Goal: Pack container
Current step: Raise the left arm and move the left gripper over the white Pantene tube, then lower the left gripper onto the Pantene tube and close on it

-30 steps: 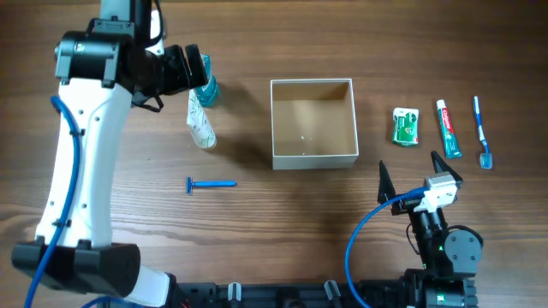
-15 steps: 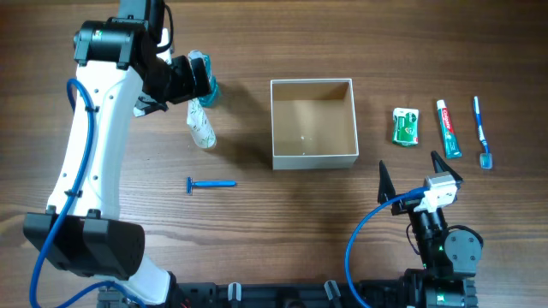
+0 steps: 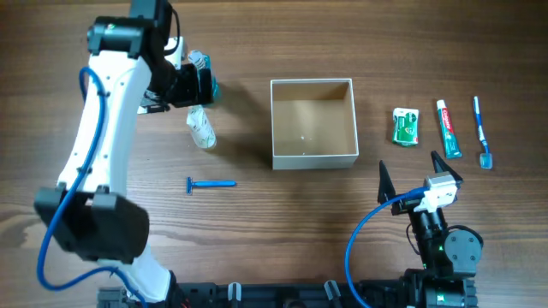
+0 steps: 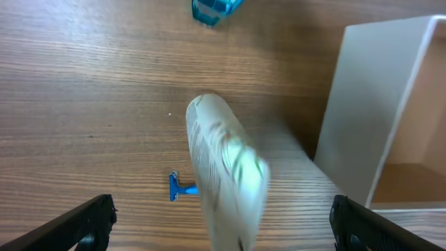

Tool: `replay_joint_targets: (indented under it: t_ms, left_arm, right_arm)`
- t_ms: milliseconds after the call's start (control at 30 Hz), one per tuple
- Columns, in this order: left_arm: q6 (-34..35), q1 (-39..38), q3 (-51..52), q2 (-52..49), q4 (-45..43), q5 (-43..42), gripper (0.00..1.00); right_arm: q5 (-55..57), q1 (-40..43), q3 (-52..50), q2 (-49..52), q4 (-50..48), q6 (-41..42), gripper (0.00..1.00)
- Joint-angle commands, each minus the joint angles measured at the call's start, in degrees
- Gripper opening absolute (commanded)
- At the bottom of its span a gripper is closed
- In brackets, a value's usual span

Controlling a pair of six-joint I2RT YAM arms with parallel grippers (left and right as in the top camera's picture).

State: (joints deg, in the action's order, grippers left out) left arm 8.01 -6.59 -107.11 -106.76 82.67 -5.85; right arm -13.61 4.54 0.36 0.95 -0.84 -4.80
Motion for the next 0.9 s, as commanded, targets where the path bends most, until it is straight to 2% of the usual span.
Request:
replay_joint_targets:
  t_ms: [0,867]
  left_arm:
    - [-1.4,0.2,-0.8,-2.2,0.1,-0.9,1.00]
    - [-3.3,-3.3,-0.8,-3.8,0.7,1.5,1.00]
  right_arm:
    - [0.7,0.1,-0.1,-0.3,-0.2,0.4,1.00]
    - [0.7,0.1,-0.1,-0.3,-0.2,0.4,1.00]
